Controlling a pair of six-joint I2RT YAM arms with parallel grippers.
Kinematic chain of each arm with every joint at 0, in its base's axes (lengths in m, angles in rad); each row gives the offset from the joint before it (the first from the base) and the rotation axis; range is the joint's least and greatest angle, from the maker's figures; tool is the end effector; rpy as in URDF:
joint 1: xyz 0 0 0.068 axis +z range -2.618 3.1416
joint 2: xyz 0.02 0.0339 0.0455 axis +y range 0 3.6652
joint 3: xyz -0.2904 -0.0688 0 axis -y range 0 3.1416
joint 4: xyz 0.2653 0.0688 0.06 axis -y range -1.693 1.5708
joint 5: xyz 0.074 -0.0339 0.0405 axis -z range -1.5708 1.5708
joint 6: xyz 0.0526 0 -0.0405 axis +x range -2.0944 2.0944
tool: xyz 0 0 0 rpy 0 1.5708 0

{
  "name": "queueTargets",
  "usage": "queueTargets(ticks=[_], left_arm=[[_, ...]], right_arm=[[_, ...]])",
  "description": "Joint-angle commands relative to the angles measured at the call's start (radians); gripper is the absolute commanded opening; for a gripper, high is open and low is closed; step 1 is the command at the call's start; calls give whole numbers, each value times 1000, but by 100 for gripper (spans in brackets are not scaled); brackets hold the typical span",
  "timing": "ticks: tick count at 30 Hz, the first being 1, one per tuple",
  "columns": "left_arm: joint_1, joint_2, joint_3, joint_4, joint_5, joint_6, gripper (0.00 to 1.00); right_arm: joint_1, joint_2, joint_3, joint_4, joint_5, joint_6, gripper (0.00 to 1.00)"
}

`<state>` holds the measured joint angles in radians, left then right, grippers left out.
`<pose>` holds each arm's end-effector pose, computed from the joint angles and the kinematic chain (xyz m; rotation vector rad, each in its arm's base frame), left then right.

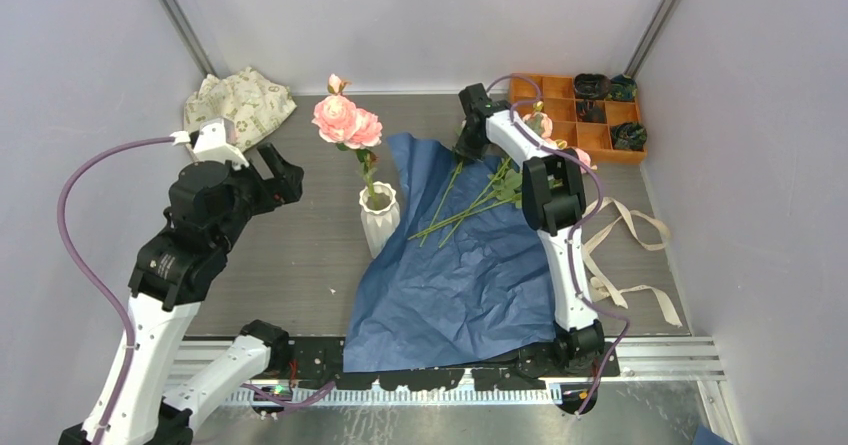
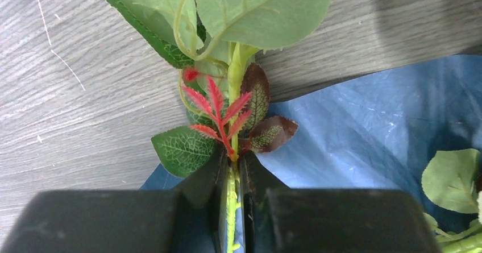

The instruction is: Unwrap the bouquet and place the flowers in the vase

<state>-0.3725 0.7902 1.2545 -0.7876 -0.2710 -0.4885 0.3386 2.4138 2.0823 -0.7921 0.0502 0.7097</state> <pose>0.1394 -0.0394 0.4527 -0.2941 1.8725 -0.3328 0.5309 0.1842 0.1630 0.5168 2.6693 0.2503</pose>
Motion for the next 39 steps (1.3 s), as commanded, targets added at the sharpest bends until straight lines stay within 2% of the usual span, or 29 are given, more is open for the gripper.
queueTargets(ticks=[1, 9, 16, 19, 25, 33, 39], left_arm=[[4, -32, 45, -12, -37, 22, 88], [4, -48, 71, -28, -50, 24, 88], [4, -65, 77, -37, -50, 17, 88], [4, -72, 79, -43, -53, 17, 88], [4, -85, 76, -53, -61, 14, 88], [4, -93, 78, -55, -63, 10, 88], [4, -96, 78, -53, -62, 8, 88]], right_arm=[[2, -147, -61, 62, -15, 16, 2], [17, -413, -171, 123, 1, 2, 1], [64, -628, -185, 173, 70, -85, 1], [126, -727, -201, 229, 163, -164, 1], [353, -875, -185, 320, 416, -368, 1], [519, -962, -209, 467, 454, -493, 1], [580, -987, -249, 613, 453, -588, 1]])
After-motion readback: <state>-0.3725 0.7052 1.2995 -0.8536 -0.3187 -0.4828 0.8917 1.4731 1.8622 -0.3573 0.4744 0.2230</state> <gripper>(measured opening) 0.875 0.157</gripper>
